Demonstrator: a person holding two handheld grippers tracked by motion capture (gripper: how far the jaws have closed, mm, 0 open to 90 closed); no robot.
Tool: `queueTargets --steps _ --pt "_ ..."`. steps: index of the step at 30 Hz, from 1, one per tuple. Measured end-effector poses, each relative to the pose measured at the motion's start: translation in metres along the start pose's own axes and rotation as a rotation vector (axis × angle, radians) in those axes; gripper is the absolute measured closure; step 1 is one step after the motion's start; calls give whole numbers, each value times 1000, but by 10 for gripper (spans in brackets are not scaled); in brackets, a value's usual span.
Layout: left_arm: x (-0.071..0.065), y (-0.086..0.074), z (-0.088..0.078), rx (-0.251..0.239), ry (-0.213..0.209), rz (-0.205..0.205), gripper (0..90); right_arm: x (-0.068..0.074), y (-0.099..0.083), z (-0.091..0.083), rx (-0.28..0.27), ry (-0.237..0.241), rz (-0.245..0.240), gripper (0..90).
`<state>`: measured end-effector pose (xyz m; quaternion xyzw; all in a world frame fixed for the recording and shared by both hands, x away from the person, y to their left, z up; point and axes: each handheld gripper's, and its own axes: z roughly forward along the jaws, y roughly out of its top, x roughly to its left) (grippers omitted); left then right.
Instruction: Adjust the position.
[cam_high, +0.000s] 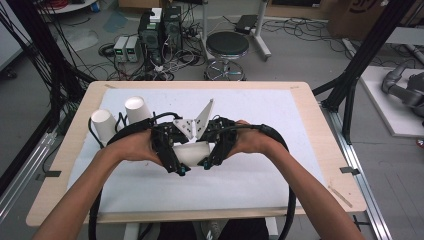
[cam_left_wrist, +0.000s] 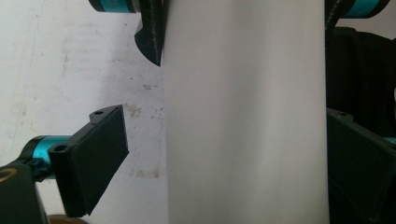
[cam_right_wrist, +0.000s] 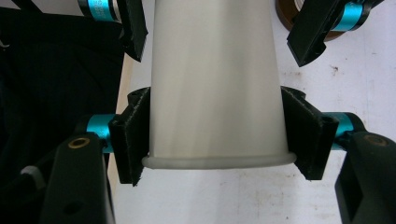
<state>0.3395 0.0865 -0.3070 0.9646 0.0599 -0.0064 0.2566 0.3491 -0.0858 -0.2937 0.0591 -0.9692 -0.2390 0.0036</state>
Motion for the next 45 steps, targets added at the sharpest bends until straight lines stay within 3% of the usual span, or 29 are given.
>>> queueTargets --steps 5,7,8,22,45 --pt "0 -3 -2 -2 0 -3 75 -1 -2 -2 -3 -5 4 325" --pt "0 -2 -2 3 2 -3 200 -1 -2 -2 -4 -1 4 325" --pt "-1 -2 -2 3 -2 -4 212 -1 -2 -2 -2 -1 1 325" --pt "0 -5 -1 37 -6 -17 203 -2 -3 -1 8 0 7 326" --pt "-1 -3 4 89 -26 3 348 -2 -1 3 38 -3 3 328"
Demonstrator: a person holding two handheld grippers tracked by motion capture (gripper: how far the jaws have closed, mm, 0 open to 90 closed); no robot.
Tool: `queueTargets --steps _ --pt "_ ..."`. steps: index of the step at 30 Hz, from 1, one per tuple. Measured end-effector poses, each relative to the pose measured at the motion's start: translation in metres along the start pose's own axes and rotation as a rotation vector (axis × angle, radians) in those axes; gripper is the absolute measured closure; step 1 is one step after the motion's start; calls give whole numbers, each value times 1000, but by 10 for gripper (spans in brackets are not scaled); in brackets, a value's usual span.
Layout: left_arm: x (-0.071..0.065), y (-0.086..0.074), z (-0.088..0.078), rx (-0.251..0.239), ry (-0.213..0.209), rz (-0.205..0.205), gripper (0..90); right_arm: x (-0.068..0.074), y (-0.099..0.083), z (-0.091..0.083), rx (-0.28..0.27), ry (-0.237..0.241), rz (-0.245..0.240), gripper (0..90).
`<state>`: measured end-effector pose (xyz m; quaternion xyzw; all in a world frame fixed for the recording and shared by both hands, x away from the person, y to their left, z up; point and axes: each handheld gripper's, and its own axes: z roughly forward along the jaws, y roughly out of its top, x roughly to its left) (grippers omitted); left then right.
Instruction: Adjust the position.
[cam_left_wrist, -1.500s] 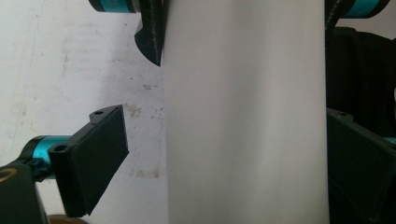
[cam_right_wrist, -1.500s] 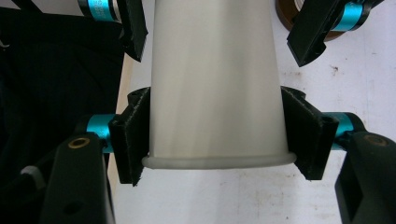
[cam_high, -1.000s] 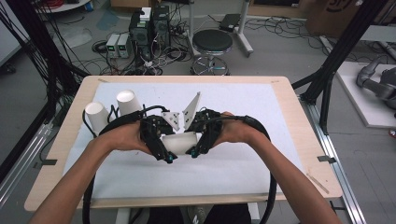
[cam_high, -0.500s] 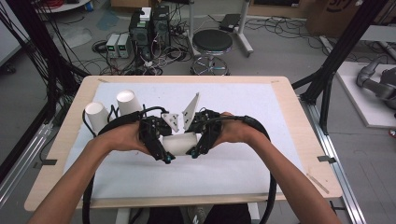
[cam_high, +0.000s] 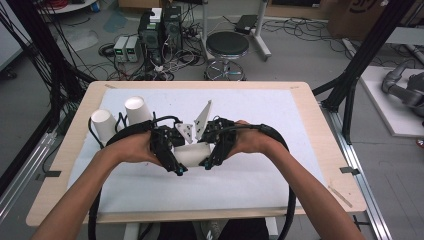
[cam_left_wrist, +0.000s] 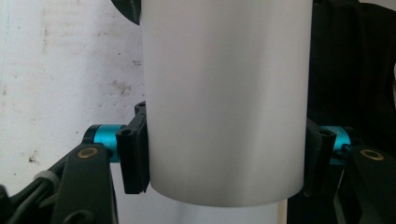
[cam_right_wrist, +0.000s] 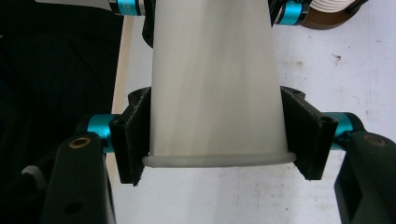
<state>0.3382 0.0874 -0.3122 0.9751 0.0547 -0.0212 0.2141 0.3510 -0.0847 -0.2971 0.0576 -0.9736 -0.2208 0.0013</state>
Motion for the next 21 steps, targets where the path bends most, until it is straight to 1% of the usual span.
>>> queueTargets --steps 4,6,10,15,20,21 --pt "0 0 -1 -17 3 -10 352 0 -1 -1 -3 -2 6 326" --pt "0 0 -1 -16 3 -7 353 0 -1 -1 -9 -4 0 323" --pt "0 -1 -2 -15 5 -7 356 1 0 -1 -6 -4 5 321" --pt "0 -2 -3 -19 -2 -7 359 0 0 -1 -12 -1 0 321" --pt "0 -2 -3 -21 -4 -6 360 1 1 -1 -15 0 7 287" --pt "1 -2 -3 -19 -3 1 360 0 1 0 -18 5 0 279"
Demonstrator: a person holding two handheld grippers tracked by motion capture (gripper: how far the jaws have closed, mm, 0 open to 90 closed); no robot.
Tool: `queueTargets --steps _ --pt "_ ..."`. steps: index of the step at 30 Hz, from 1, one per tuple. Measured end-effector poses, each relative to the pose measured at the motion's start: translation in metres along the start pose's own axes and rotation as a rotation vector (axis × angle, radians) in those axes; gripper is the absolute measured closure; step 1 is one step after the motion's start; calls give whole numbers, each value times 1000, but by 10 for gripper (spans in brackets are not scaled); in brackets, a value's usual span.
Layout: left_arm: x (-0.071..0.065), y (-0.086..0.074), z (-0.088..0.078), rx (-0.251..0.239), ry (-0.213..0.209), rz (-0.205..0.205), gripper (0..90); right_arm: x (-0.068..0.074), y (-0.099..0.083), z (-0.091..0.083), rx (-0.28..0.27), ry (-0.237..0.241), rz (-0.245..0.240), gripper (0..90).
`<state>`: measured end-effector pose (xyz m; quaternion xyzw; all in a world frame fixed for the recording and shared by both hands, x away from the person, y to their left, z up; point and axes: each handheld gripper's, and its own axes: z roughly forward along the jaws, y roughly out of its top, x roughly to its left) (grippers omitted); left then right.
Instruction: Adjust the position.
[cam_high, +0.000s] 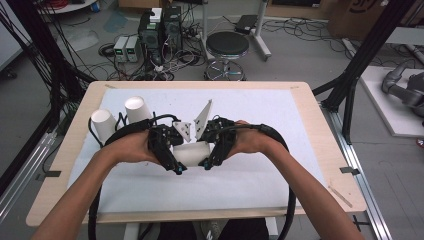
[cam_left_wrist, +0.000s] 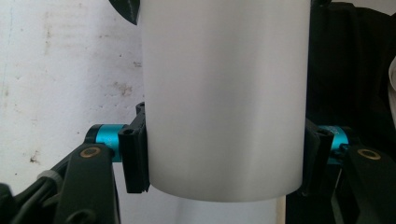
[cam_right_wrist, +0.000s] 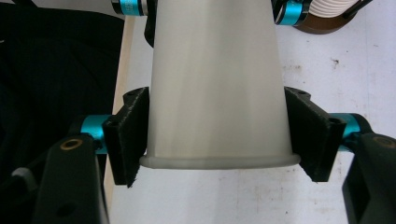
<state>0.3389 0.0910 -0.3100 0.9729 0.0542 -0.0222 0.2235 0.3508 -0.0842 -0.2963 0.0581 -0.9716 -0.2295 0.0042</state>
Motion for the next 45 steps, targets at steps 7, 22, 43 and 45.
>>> queueTargets --steps 7,22,43,45 --pt "0 -1 -3 -13 1 6 361 0 0 0 -10 2 3 203" --pt "-3 -10 -7 -57 2 -3 359 3 -7 -17 -109 -19 26 142" --pt "-8 -29 -9 -216 -3 -48 359 4 -27 -32 -224 -52 65 139" --pt "-8 -31 -10 -234 -3 -47 359 4 -28 -33 -240 -51 73 139"
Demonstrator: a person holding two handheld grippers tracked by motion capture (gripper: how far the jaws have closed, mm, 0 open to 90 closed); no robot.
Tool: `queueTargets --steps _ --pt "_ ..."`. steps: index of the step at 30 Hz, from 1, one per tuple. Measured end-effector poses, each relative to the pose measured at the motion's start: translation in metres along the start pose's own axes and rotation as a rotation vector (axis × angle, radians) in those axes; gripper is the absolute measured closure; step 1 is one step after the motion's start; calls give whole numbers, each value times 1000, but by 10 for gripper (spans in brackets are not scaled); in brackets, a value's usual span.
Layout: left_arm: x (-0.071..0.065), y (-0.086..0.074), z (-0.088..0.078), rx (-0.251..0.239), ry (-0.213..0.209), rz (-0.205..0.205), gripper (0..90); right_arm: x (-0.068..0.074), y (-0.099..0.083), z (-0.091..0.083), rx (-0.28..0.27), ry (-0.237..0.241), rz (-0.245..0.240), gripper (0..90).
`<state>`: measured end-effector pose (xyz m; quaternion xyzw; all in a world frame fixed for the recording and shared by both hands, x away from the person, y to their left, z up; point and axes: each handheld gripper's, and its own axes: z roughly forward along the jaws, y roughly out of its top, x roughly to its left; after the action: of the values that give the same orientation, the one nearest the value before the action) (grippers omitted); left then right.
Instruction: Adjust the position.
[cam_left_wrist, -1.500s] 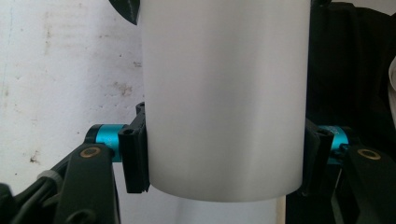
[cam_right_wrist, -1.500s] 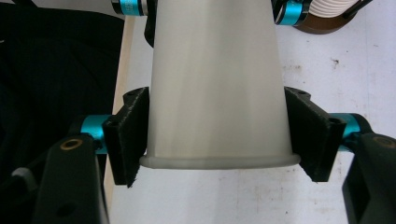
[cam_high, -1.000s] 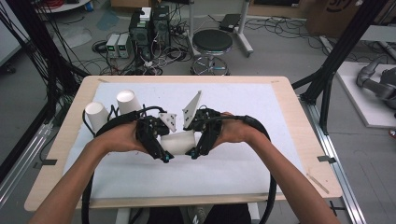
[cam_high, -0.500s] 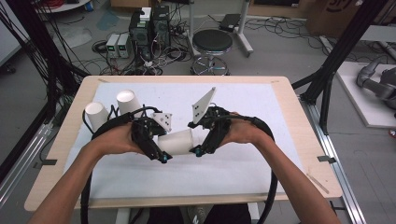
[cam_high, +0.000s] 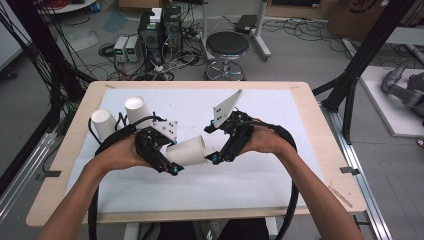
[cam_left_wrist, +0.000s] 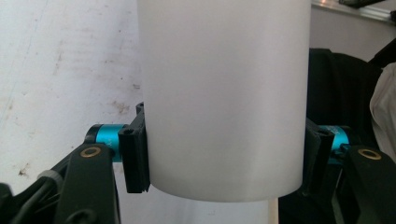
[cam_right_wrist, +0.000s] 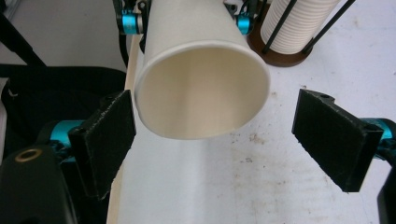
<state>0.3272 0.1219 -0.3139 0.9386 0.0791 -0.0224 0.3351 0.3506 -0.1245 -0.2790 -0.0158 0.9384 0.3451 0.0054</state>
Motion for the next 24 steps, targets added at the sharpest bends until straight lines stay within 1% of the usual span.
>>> queueTargets --steps 1,2,3,5,7,9,10,12,14,19,21,24 --pt "1 -1 -1 -6 -1 5 359 0 -1 0 -10 4 -1 139" --pt "0 -3 -1 -25 0 -7 359 0 -2 -1 -20 2 2 139" --pt "1 -4 -1 -34 5 -1 359 0 -3 -1 -23 1 1 139" --pt "0 -5 -1 -52 5 -11 359 0 -5 -1 -30 1 8 139" --pt "-1 -5 -1 -61 5 -11 359 0 -7 -2 -42 -2 15 139" --pt "-1 -6 0 -78 7 -14 359 0 -9 -2 -58 -5 10 139" --pt "-1 -6 0 -82 8 -15 359 0 -10 -3 -58 -2 17 139" --pt "-2 -7 1 -112 6 -22 359 0 -11 -5 -75 -9 16 139" --pt "-2 -9 1 -134 5 -31 359 0 -11 -8 -96 -16 20 139" --pt "-2 -14 1 -194 7 -37 359 1 -13 -17 -153 -31 24 140" --pt "-3 -16 1 -210 4 -42 359 1 -16 -18 -184 -26 30 140" --pt "-3 -18 1 -229 5 -45 358 1 -22 -19 -207 -34 45 140"
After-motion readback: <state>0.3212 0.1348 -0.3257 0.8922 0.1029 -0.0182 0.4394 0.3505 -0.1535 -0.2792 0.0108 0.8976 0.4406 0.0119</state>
